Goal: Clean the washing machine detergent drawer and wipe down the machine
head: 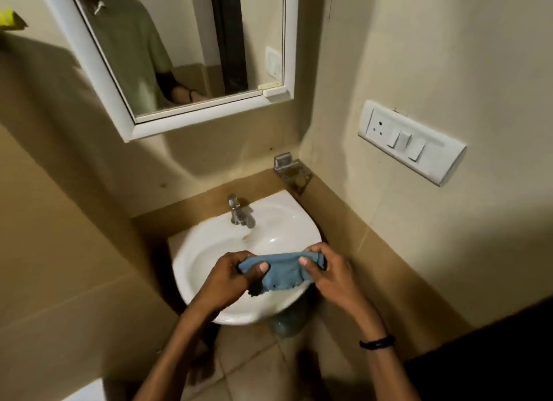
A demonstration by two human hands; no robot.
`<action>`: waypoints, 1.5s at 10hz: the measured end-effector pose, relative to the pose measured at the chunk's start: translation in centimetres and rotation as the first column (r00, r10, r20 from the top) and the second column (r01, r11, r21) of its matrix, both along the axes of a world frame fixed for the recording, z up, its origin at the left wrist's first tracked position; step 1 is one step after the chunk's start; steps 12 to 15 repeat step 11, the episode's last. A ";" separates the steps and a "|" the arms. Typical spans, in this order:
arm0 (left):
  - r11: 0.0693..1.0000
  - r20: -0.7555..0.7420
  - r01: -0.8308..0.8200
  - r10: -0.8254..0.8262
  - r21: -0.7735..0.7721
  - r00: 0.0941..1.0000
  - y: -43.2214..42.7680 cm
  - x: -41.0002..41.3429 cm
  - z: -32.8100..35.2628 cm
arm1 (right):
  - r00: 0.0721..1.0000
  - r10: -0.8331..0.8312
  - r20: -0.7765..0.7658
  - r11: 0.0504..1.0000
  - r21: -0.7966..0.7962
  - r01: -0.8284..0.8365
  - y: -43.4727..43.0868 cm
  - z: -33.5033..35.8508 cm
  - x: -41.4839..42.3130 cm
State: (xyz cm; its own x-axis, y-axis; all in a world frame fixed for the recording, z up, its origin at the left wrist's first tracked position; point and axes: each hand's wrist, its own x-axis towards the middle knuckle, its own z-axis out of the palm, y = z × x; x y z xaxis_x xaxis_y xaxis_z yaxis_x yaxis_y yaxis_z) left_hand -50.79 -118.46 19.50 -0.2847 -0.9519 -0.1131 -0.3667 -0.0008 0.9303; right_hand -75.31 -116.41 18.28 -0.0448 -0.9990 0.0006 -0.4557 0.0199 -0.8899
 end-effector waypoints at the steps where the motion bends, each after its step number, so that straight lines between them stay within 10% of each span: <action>1: 0.978 -0.126 -0.172 0.187 0.119 0.974 -6.1 -3.4 -1.5 | 0.996 -0.071 0.049 0.997 -0.037 0.073 -7.5 -0.6 -2.3; 2: 0.850 -0.228 -0.433 0.504 0.299 0.833 -15.8 -8.4 -3.5 | 0.981 -0.196 0.011 0.974 -0.118 0.196 -18.9 -0.1 -4.9; 5: 0.813 -0.287 -0.537 0.582 0.225 0.761 -33.0 -14.7 -3.6 | 0.974 -0.194 -0.118 0.979 -0.088 0.184 -37.1 -0.4 -6.7; 8: 0.916 0.436 -0.396 0.385 -0.069 0.813 -36.3 -15.2 -10.9 | 0.810 0.006 -0.586 0.996 -0.071 -0.058 -38.6 -8.4 -5.4; 15: 0.873 0.502 -0.481 0.453 -0.082 0.736 -31.7 -13.6 -9.4 | 0.818 -0.094 -0.567 0.991 -0.128 0.025 -36.4 -7.7 -3.0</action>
